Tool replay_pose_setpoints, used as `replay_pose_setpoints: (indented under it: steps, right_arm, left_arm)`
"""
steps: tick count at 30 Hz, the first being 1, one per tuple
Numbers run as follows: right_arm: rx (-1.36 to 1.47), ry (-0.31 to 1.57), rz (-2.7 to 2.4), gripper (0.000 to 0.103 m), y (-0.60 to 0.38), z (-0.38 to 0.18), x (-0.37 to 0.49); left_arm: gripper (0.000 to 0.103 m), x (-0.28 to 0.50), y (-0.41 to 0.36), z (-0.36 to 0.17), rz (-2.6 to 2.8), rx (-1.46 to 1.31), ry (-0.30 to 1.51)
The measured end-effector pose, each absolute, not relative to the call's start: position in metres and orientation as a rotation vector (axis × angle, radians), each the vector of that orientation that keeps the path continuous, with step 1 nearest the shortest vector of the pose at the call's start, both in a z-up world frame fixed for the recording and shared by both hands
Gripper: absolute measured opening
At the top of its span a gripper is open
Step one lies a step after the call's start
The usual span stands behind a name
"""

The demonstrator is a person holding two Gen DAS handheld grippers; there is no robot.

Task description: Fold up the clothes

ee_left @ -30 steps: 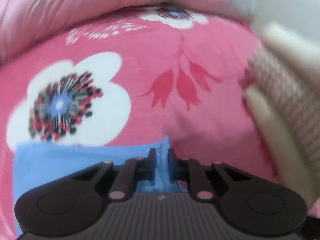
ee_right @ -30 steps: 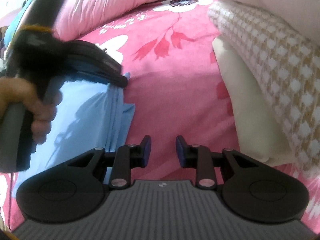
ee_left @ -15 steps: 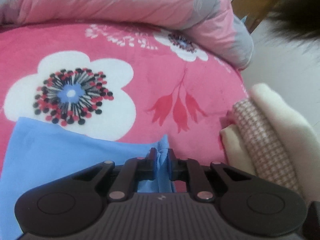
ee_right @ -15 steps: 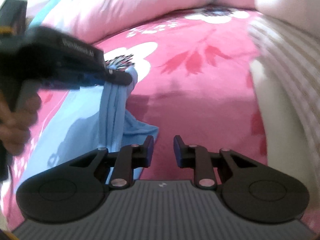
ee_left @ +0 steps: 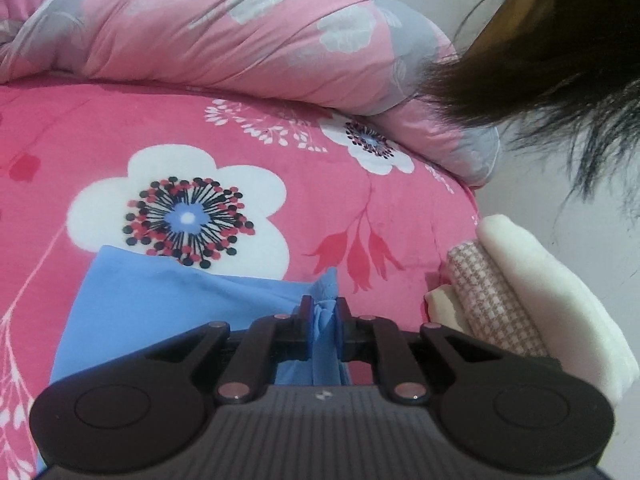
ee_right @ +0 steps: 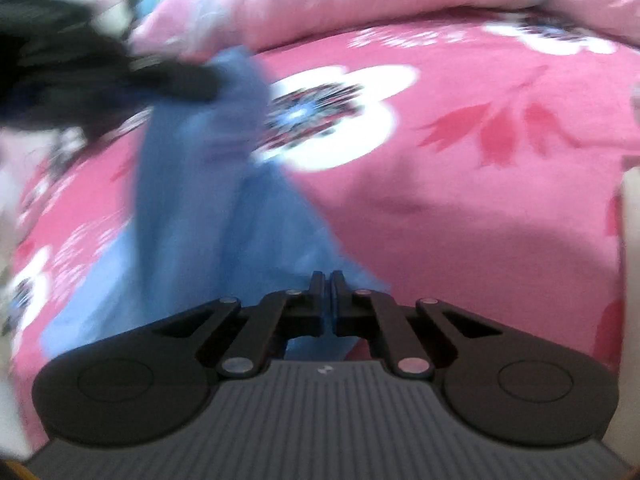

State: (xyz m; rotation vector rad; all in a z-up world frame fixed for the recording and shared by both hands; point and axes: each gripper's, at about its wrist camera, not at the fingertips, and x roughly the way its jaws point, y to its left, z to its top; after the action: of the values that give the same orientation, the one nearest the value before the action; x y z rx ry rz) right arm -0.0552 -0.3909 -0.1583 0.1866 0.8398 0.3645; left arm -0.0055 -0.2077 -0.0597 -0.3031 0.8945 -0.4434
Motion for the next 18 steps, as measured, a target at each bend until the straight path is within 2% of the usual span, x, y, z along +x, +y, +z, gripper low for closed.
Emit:
replay_pose_setpoints:
  steps: [5, 11, 15, 18]
  right_arm:
    - [0.284, 0.814, 0.247, 0.002, -0.41, -0.152, -0.055]
    - [0.299, 0.902, 0.535, 0.002, -0.394, -0.156, -0.057]
    - [0.473, 0.853, 0.397, 0.0, -0.407, -0.172, -0.043]
    - [0.523, 0.805, 0.284, 0.005, -0.418, -0.163, -0.052]
  left_arm:
    - [0.011, -0.004, -0.2, -0.059, -0.428, -0.327, 0.894]
    - [0.011, -0.004, -0.199, -0.06, -0.43, -0.333, 0.891]
    - [0.011, -0.004, -0.202, -0.061, -0.439, -0.32, 0.896]
    - [0.011, -0.002, -0.203, -0.064, -0.438, -0.327, 0.901]
